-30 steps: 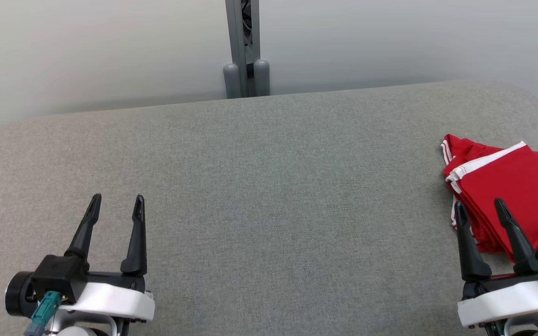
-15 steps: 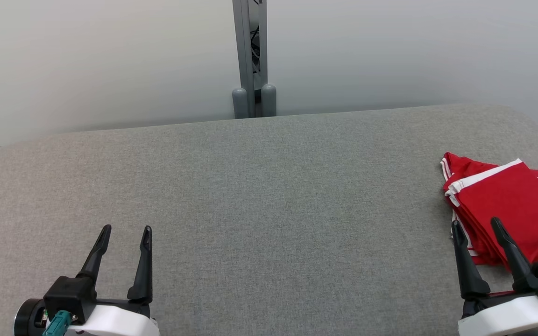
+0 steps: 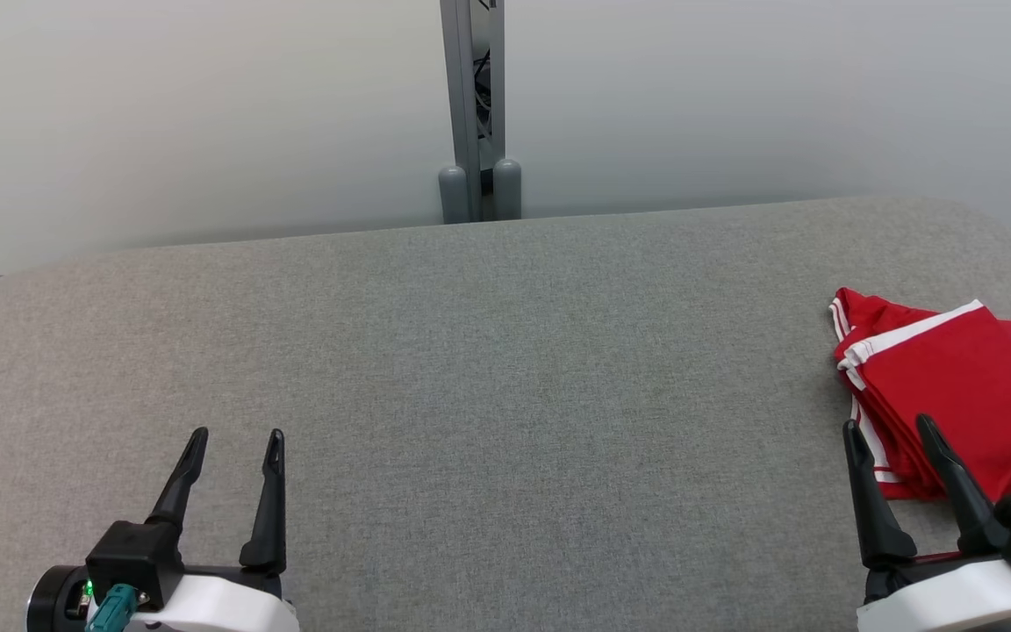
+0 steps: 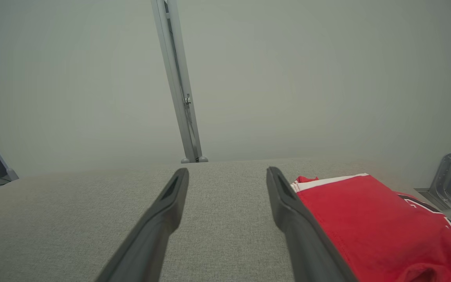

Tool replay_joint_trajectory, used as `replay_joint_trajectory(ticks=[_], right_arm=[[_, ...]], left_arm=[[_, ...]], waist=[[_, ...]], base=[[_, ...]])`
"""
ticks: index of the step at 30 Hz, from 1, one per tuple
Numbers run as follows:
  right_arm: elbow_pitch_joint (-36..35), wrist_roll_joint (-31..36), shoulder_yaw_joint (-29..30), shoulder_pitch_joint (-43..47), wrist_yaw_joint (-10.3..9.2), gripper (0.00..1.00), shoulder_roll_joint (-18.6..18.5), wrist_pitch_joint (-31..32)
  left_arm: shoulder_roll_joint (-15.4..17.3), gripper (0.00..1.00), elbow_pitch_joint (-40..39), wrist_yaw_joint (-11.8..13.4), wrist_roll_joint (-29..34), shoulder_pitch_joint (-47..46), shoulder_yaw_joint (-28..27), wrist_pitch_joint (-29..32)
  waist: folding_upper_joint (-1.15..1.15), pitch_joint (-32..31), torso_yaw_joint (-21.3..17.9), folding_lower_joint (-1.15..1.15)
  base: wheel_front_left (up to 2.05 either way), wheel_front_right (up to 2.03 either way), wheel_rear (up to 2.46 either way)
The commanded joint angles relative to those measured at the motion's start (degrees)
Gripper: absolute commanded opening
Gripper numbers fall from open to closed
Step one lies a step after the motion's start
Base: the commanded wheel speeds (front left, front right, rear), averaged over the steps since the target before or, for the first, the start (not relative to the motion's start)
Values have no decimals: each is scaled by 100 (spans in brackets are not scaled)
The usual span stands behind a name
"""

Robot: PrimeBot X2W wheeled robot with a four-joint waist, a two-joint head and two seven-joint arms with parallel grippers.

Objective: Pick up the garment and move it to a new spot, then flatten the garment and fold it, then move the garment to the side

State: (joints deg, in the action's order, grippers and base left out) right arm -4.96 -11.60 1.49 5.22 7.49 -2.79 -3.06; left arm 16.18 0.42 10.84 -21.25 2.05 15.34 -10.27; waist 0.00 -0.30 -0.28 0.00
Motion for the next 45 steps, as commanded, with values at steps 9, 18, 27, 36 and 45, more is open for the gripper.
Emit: replay_joint_trajectory(ticks=[9, 18, 27, 36, 45], right_arm=[[63, -61, -35, -31, 1, 100, -26, -46], [152, -83, -57, 16, 0, 0, 37, 2], [557, -997, 248, -205, 0, 0, -62, 403], [946, -1979, 635, -494, 0, 0, -180, 880], [1256, -2751, 968, -727, 0, 0, -265, 1278]], left_arm=[[47, 100, 21, 107, 16, -29, -13, -10], [-57, 0, 104, 90, -14, 29, 42, 0], [-231, 0, 298, -134, -820, -49, 53, -53], [-380, 0, 438, -371, -1731, -185, 33, -112], [-506, 0, 548, -567, -2464, -288, 17, -160]], waist=[[0, -9, -3, 0], [0, -21, -5, 0], [0, -9, -3, 0], [0, 8, 1, 0], [0, 23, 4, 0]], base=[[0, 0, 0], [0, 0, 0], [0, 0, 0], [0, 0, 0], [0, 0, 0]])
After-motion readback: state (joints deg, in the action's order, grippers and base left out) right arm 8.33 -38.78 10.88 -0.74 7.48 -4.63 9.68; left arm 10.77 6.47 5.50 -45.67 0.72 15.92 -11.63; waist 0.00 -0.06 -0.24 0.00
